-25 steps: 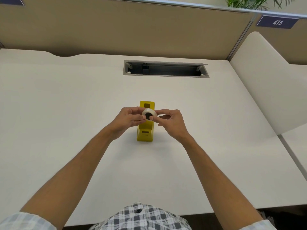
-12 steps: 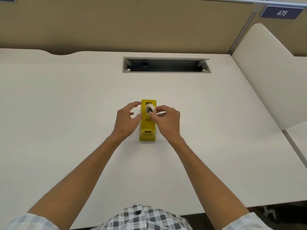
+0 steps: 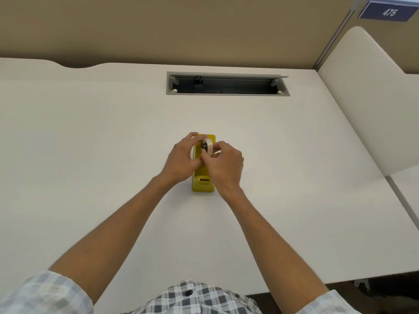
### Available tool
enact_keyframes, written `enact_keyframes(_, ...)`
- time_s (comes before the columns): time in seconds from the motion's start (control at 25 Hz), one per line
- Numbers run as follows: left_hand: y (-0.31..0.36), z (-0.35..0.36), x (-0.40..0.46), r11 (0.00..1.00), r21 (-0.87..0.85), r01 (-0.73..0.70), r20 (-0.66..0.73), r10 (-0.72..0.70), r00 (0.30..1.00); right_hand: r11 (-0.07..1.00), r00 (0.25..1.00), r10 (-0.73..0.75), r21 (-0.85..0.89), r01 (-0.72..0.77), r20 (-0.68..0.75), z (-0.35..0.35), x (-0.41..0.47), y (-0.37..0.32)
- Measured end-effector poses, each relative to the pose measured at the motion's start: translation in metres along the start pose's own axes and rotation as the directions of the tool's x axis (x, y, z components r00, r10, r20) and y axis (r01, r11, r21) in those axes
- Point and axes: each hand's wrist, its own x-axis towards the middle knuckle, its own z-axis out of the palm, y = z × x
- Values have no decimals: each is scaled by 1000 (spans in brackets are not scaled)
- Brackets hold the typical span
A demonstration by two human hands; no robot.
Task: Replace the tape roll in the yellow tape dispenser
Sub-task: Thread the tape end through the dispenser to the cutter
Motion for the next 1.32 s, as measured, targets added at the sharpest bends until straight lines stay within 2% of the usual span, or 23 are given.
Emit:
enact_keyframes(0.16, -5, 1, 6, 1000, -2, -27, 28, 27, 999, 987, 1000, 2, -159, -6, -24, 1, 2, -7)
enact_keyframes(0.32, -9, 2, 8, 1000, 24, 15, 34, -16, 999, 980, 1000, 28, -198, -30, -9, 5, 3, -8)
enact_keyframes(0.52, -9, 1, 11, 1000, -12, -2, 59, 3, 998, 976, 1000, 14, -216, -16, -9, 10, 7, -8)
enact_keyframes(0.8, -7, -2, 14, 994, 103, -21, 66, 14, 998, 984, 1000, -19, -179, 21, 18, 9, 8, -1)
enact_keyframes(1.0, -7, -3, 15, 993, 121, -5, 94, -7, 996, 986, 996, -42, -156, 54, 79, 8, 11, 5)
enact_keyframes(1.2, -10, -1, 13, 990, 139, 3, 132, -22, 991, 987, 985, -130, -80, 140, 113, 5, 9, 13)
enact_keyframes(1.32, -12, -3, 9, 984, 173, -46, 169, 16, 985, 976, 968, -205, -45, 213, 145, -1, 7, 19)
